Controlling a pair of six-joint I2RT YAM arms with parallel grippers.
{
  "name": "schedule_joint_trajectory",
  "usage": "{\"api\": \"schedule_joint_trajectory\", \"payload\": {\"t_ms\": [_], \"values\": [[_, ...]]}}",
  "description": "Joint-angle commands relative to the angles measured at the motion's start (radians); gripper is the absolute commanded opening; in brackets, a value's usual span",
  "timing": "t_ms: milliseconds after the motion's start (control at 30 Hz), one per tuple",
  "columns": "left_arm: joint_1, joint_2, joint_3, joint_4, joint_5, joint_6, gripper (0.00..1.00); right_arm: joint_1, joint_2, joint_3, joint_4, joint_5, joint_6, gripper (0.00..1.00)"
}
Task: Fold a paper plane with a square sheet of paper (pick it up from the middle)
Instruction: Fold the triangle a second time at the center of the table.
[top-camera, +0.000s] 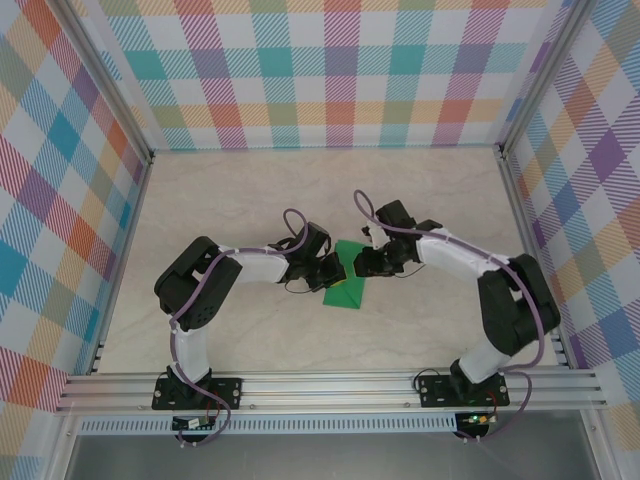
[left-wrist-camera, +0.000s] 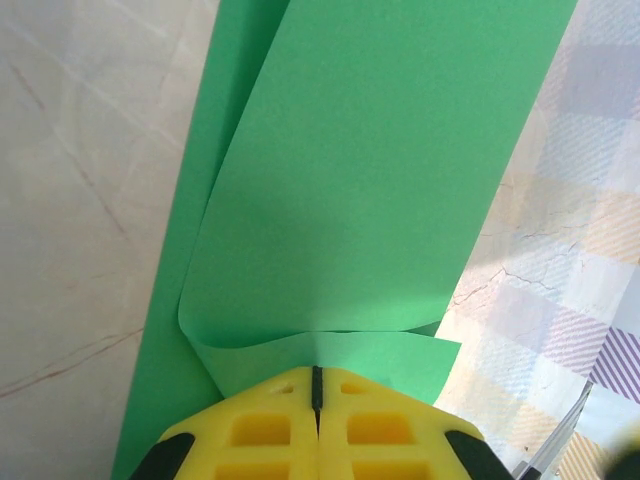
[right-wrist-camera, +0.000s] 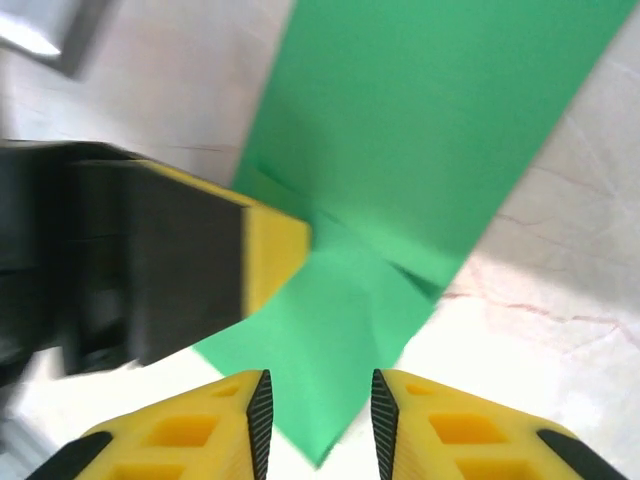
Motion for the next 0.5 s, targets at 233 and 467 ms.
{"api": "schedule_joint_trajectory", "payload": {"t_ms": [233, 467], "values": [[-0.019, 0.02, -0.031, -0.065, -0.036, 0.022, 0.05, 0.037, 0.006, -0.144, 0.2, -0.287, 0.269, 0.03], [-0.019, 0.021, -0.03, -0.059, -0.029, 0.02, 0.05, 0.054, 0.084, -0.129, 0.207, -0.298, 0.274, 0.03]]}}
